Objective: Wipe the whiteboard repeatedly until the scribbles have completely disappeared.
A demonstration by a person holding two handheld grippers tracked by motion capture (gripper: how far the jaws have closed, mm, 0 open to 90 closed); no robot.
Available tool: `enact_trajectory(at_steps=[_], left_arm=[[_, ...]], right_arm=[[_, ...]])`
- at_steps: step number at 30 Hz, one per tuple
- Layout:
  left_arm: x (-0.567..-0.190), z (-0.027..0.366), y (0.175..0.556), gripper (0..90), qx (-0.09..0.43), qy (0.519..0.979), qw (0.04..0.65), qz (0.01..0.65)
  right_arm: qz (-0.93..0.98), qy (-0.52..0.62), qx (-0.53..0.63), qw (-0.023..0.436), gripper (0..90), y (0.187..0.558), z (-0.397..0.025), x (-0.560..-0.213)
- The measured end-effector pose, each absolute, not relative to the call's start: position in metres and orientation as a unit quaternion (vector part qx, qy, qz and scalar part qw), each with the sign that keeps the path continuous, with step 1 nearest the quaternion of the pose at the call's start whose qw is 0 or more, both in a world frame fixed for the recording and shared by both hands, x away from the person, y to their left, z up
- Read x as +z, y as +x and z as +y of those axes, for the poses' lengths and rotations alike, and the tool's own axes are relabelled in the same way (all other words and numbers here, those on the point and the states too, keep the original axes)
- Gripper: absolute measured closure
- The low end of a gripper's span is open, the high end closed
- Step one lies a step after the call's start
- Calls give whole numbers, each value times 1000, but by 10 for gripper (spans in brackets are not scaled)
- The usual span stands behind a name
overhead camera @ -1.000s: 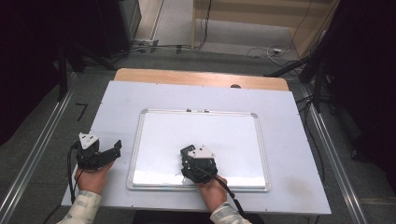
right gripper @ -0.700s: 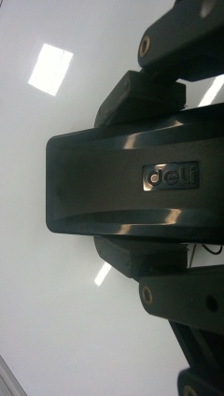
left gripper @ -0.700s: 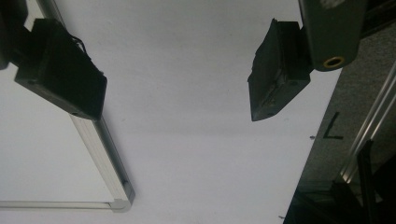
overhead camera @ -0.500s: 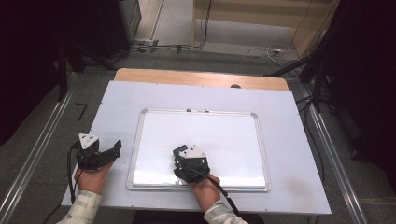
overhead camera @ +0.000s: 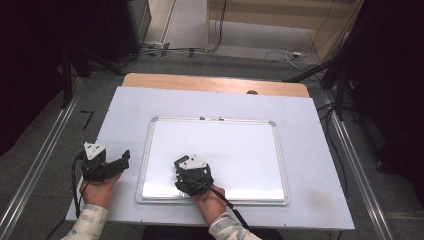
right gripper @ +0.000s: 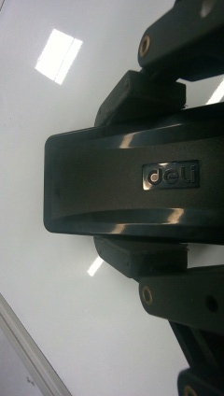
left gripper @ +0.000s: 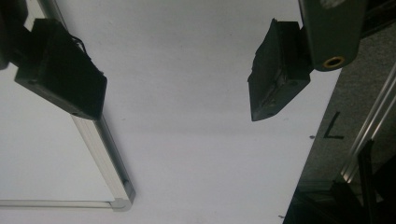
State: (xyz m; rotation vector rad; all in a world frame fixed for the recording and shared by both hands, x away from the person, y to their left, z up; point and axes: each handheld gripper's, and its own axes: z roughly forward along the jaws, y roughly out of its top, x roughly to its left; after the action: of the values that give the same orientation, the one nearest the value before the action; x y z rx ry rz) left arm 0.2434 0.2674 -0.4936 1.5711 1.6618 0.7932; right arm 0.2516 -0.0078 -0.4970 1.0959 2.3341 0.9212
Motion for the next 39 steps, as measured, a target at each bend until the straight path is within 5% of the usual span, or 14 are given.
enact_trajectory(at_steps=[19, 39], left_arm=[[-494, 269, 243, 200, 307, 607, 353, 643], [-494, 271, 241, 200, 307, 604, 352, 645]], right_arm=[[850, 363, 325, 200, 388, 250, 14, -497], [839, 389, 321, 204, 389, 254, -22, -497]])
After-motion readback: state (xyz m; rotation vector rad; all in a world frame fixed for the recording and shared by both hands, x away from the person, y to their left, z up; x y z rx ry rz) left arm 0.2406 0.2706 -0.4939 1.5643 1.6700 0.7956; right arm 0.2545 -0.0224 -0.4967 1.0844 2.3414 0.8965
